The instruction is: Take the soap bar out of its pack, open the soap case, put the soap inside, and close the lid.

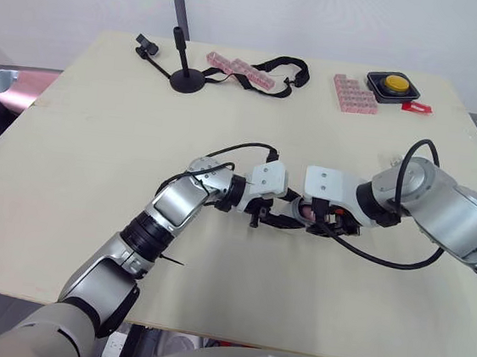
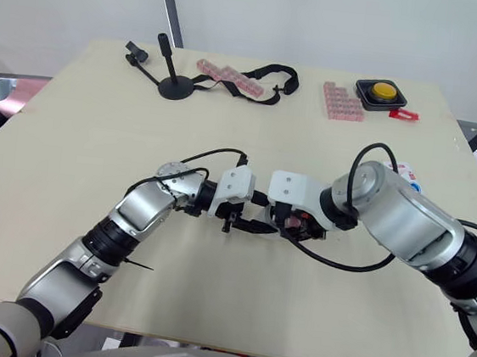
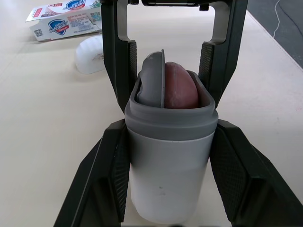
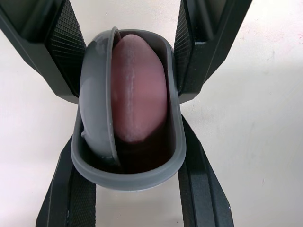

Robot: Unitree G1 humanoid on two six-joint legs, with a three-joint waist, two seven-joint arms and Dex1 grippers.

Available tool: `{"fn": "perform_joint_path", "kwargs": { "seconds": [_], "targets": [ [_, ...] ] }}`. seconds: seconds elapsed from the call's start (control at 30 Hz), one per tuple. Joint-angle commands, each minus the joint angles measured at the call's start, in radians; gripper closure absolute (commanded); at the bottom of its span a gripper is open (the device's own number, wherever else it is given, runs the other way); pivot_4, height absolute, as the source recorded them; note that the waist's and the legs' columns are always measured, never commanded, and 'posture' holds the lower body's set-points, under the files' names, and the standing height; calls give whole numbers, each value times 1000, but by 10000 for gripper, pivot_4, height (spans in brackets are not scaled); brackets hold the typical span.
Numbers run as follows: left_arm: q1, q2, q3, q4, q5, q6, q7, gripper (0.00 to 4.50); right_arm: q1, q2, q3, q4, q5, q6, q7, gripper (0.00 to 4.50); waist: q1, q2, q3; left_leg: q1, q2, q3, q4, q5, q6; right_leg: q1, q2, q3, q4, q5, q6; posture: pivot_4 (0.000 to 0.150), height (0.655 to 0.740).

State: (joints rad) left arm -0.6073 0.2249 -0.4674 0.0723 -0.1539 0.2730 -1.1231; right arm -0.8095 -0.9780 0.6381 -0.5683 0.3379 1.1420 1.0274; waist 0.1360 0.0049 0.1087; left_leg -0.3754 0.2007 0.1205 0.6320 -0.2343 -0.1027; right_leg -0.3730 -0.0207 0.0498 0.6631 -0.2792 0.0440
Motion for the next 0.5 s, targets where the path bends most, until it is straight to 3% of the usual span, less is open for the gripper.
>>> {"fn": "perform_joint_path", "kwargs": {
  "seconds": [0.03,0.5],
  "targets": [
    [-16,-1,-6,1,10,-19,-3,25839,-5,9,-29,-14,1,6,4,24657,0,0,0,0,0,0,0,0,0,0,0,0,0,0,0,1500,7400],
    [-22,5,-10,23,24,-31,-7,25847,-2,12,-29,-12,-4,4,-1,24657,-1,0,0,0,0,0,0,0,0,0,0,0,0,0,0,1500,7400]
  ]
}}
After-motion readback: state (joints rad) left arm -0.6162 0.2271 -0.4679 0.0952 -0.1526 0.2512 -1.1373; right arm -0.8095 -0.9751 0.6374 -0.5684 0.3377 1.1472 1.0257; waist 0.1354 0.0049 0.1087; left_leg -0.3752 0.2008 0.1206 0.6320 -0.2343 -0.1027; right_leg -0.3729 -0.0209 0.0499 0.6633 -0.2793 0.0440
